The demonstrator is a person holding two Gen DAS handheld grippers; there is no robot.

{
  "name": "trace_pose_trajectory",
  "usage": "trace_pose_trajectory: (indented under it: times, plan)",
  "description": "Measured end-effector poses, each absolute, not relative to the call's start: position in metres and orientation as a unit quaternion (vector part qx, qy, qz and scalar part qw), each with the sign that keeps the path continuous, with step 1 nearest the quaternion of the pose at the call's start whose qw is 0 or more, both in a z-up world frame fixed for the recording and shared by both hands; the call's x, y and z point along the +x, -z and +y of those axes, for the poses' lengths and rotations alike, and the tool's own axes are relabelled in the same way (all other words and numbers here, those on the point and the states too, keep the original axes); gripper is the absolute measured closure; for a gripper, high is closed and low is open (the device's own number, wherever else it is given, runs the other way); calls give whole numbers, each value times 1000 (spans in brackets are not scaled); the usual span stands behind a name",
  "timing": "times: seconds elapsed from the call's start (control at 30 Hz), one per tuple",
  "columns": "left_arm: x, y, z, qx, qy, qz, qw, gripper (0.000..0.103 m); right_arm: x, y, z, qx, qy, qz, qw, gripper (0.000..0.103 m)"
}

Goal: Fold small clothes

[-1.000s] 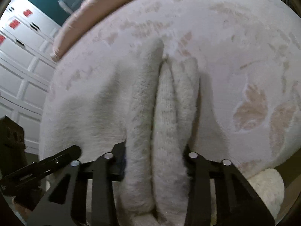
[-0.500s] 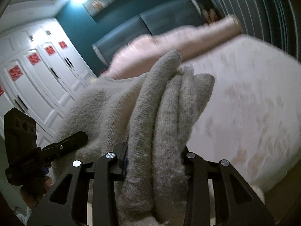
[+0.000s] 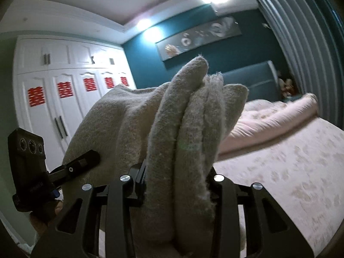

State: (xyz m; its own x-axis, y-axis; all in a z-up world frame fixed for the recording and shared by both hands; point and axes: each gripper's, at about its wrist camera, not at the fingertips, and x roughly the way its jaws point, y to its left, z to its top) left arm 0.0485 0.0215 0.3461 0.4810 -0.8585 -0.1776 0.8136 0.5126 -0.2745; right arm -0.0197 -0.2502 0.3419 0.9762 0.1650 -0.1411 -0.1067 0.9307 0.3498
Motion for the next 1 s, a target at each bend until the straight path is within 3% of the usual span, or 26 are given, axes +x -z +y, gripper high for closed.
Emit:
trace_pose_trajectory:
  times: [0.17,0.33,0.43,0.57,0.67,0.7,0.87,0.93,1.0]
  plan:
    - [74,-347,57,-86,478,139,863,57,9,-343,-224,169,-95,85,977,68]
    - [124,-306,76,-102,454,172,868,55,56,-311,-205,182,-105,122,970,65]
    - [158,-254,81,-95,416,224,876,50,100,-257,-206,197,-96,189,957,57]
    - [201,-126,80,-67,332,378,862,49,147,-118,-218,251,-34,343,904,55]
    - [201,-30,91,-17,250,473,845,55,140,-16,-228,256,28,449,856,71]
    - [197,-21,94,-7,242,481,843,56,130,2,-229,245,45,468,848,72]
    - [164,-20,114,-14,234,475,848,56,103,-16,-218,240,34,448,860,71]
    - [161,-28,109,-19,229,468,853,53,115,-27,-205,224,24,445,867,64]
    - [172,-28,109,-41,233,474,848,53,133,-28,-194,228,2,449,864,48]
